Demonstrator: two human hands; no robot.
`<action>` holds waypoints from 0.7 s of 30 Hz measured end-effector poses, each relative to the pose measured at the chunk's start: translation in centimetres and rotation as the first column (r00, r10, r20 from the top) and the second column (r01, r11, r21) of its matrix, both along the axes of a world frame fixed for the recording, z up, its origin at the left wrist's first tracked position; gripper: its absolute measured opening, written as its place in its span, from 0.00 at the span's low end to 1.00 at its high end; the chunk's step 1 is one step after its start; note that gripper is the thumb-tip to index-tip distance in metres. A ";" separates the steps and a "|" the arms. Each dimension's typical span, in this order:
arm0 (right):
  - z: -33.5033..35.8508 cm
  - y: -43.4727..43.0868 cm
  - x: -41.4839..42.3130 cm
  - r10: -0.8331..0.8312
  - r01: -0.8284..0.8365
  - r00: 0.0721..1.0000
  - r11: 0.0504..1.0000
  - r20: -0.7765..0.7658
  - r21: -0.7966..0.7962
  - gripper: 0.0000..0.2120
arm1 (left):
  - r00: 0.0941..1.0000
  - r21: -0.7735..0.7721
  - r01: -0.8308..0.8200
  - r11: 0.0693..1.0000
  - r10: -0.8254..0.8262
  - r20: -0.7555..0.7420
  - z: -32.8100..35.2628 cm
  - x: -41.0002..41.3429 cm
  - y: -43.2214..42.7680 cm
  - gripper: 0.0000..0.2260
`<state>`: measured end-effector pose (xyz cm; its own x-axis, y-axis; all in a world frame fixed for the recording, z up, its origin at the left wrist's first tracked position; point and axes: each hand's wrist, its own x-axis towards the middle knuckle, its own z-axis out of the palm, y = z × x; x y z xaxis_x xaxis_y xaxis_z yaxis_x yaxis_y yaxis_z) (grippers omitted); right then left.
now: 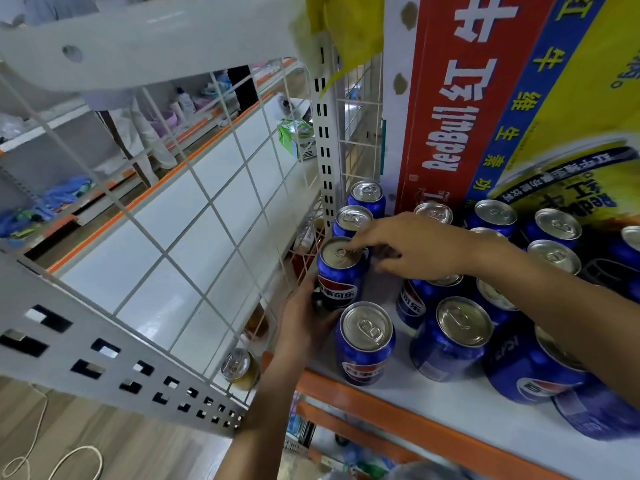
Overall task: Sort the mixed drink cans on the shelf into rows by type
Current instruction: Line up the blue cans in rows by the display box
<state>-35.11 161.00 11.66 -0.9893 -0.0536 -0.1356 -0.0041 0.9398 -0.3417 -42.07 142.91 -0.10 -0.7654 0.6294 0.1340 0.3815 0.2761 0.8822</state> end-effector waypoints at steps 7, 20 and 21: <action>0.0 -0.1 0.3 -0.011 0.010 1.000 0.999 -0.011 -0.044 0.25 | 0.996 -0.020 -0.002 1.000 0.000 -0.086 0.1 0.0 -0.1 0.27; 0.2 -0.2 0.0 -0.010 0.009 0.999 1.000 -0.036 -0.025 0.21 | 0.999 -0.054 -0.005 0.999 0.008 0.048 0.7 0.2 -0.4 0.24; 0.2 -0.2 0.0 -0.009 0.008 0.999 1.000 -0.033 -0.025 0.21 | 1.000 -0.077 -0.008 0.997 0.009 0.010 0.7 0.1 -0.4 0.24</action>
